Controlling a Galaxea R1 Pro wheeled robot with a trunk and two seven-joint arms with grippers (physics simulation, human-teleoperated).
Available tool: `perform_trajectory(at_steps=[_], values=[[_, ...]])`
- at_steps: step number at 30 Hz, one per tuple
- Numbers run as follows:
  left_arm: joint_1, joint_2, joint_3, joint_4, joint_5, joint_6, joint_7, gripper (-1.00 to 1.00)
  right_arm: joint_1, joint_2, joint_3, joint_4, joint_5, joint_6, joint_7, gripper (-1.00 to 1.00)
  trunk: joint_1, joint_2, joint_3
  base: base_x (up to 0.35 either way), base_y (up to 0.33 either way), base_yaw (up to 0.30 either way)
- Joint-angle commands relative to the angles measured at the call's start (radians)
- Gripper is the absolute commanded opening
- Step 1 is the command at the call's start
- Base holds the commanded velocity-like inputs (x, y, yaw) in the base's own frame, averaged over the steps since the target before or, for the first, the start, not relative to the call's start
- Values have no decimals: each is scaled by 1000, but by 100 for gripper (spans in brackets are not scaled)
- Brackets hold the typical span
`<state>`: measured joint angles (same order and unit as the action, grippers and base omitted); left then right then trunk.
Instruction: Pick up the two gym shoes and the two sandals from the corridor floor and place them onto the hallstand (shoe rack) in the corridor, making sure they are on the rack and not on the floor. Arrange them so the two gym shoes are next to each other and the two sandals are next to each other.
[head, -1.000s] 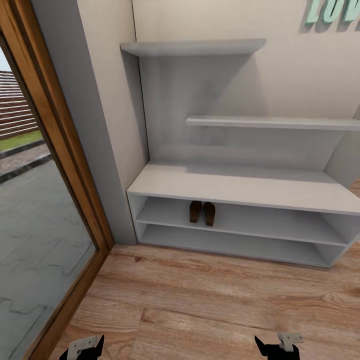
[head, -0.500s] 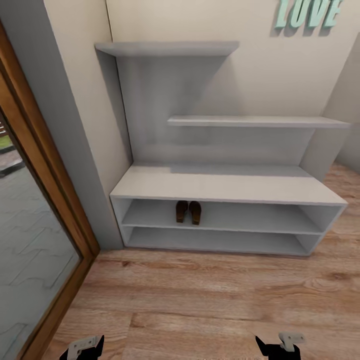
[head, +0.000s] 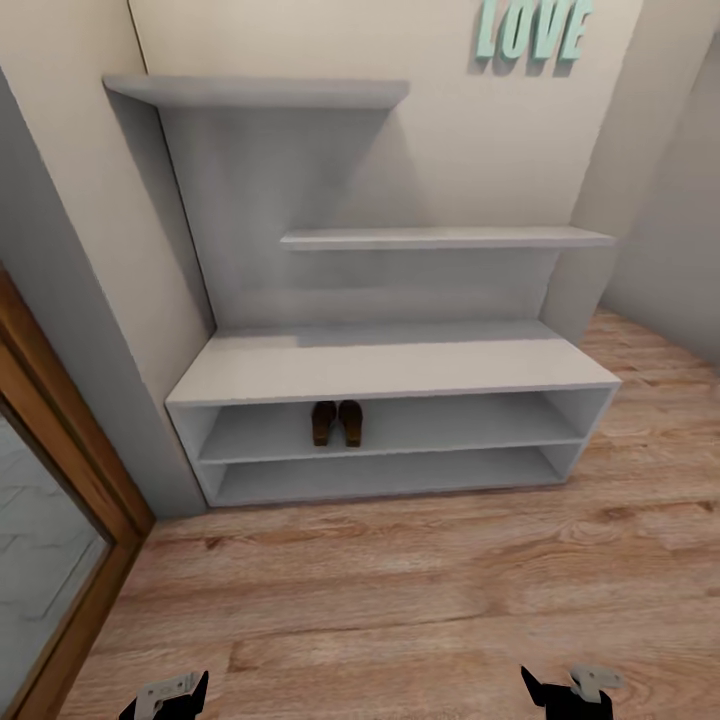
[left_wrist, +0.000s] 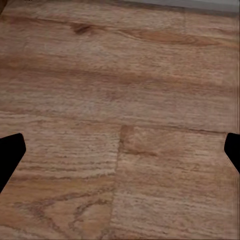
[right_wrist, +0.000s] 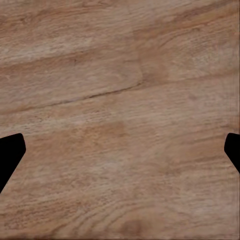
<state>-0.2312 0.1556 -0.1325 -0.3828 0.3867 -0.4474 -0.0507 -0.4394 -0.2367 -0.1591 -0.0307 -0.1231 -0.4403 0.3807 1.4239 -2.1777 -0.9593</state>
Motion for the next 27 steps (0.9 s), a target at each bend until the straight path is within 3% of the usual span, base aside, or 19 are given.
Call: perform_trajectory(at_steps=[1, 27], values=[[0, 1, -5, 1, 11, -4, -4, 100, -1, 0, -4, 2, -11, 0, 10, 100, 0, 0, -2, 0, 0, -258], [0, 1, -6, 1, 11, -4, -5, 100, -1, 2, -4, 2, -12, 0, 10, 100, 0, 0, -31, 0, 0, -230]])
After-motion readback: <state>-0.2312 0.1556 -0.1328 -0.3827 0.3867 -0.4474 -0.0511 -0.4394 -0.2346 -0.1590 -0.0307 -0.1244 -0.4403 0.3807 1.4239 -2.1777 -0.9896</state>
